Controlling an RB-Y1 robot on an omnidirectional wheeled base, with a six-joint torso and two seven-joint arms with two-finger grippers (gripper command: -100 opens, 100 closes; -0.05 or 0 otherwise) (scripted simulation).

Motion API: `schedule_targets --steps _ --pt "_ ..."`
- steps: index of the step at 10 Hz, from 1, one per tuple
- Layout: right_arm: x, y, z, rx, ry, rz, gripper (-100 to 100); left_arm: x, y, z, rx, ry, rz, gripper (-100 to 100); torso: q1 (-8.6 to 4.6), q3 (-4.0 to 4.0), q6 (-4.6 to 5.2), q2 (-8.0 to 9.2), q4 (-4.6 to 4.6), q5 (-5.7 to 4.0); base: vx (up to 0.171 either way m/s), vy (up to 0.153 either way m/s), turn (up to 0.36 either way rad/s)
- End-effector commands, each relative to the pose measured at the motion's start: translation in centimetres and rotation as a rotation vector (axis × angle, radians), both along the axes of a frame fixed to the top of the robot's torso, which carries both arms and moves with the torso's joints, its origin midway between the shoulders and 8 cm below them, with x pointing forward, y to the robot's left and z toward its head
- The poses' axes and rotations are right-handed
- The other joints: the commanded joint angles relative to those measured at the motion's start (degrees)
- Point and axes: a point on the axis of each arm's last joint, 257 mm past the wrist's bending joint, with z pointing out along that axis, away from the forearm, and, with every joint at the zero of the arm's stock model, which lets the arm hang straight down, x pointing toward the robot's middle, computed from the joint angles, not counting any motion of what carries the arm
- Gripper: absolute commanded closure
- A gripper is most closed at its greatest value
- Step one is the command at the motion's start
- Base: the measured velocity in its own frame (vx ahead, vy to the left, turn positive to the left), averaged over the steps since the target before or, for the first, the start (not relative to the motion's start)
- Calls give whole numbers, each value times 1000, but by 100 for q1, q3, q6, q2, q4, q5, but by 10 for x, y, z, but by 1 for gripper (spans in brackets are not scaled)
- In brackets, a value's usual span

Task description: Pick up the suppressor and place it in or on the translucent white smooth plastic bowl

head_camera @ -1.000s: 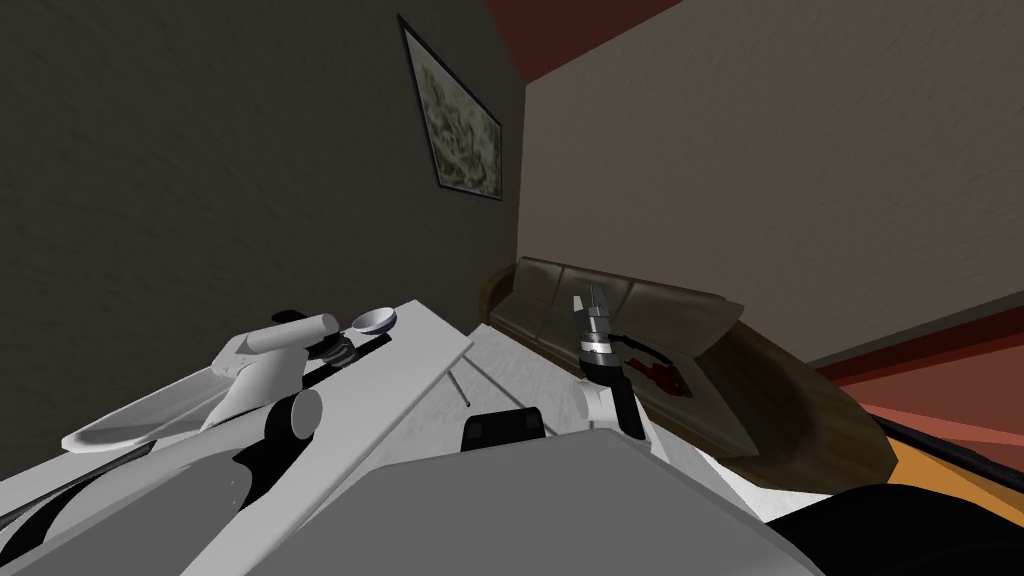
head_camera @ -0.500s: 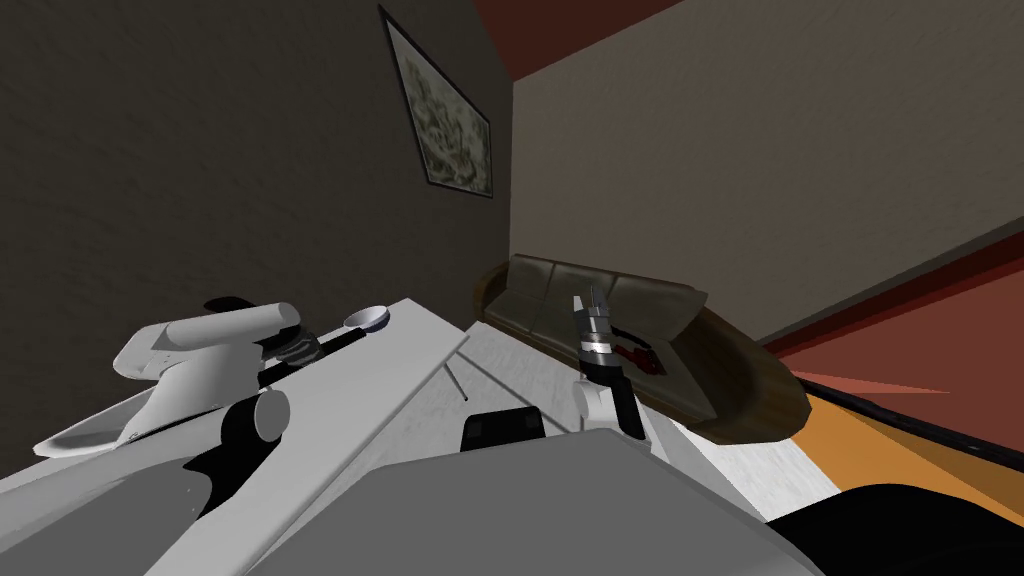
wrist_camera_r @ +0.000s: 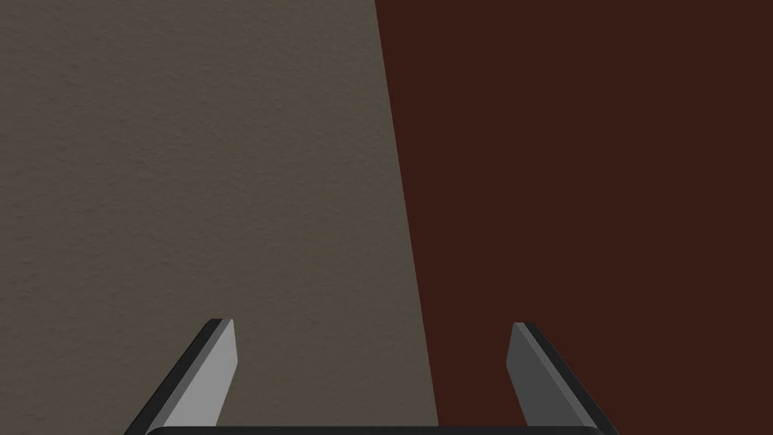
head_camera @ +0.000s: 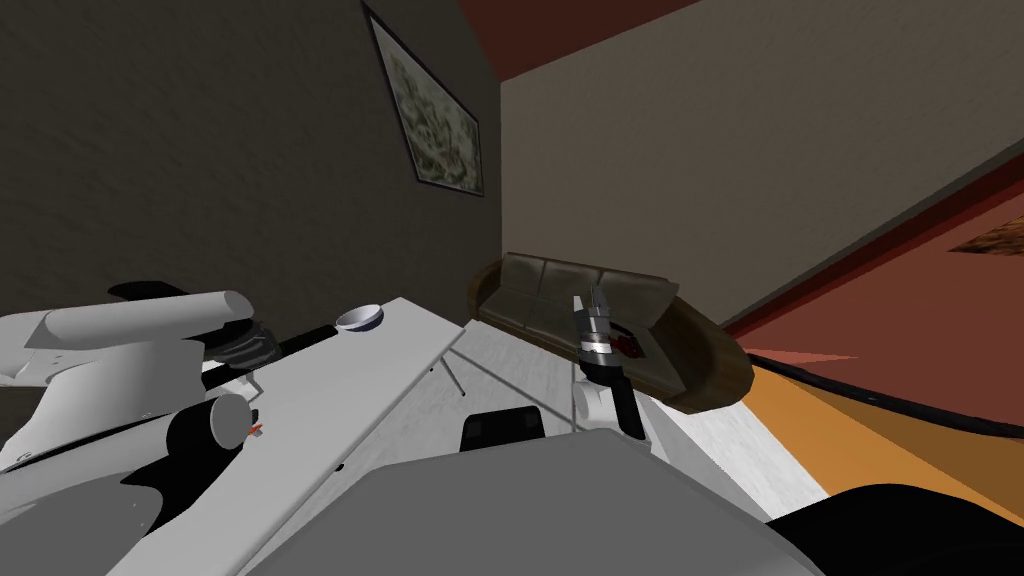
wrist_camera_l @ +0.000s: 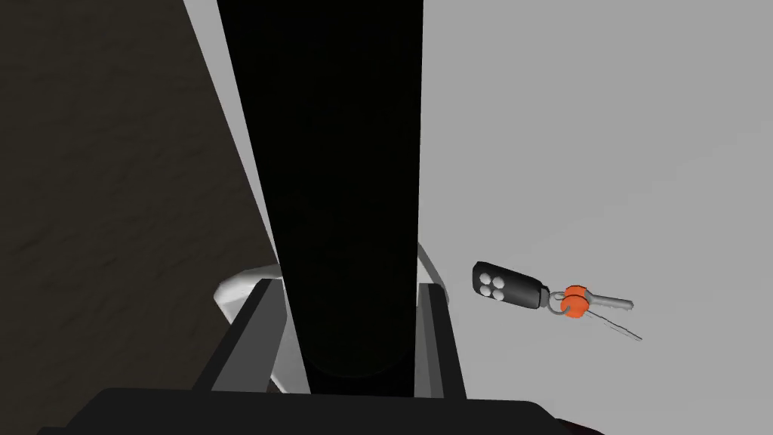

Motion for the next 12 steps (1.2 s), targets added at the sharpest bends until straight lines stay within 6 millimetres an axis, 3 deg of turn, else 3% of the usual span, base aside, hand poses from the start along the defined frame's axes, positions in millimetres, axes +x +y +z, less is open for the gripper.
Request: schedule_targets --steps 1,2,8,12 --pt "0 0 0 0 0 0 0 -10 13 19 25 6 11 100 0 0 0 0 0 0 -77 17 -77" --pt "0 0 0 0 0 0 0 -10 13 19 25 6 11 100 6 0 1 -2 1 -3 -54 26 -34" --pt "0 0 0 0 0 0 0 -58 50 89 98 26 81 100 -1 15 0 20 11 -10 -108 33 -137" --pt "0 0 0 0 0 0 0 -91 62 106 67 25 171 100 29 17 2 23 13 -2 -118 95 -184"
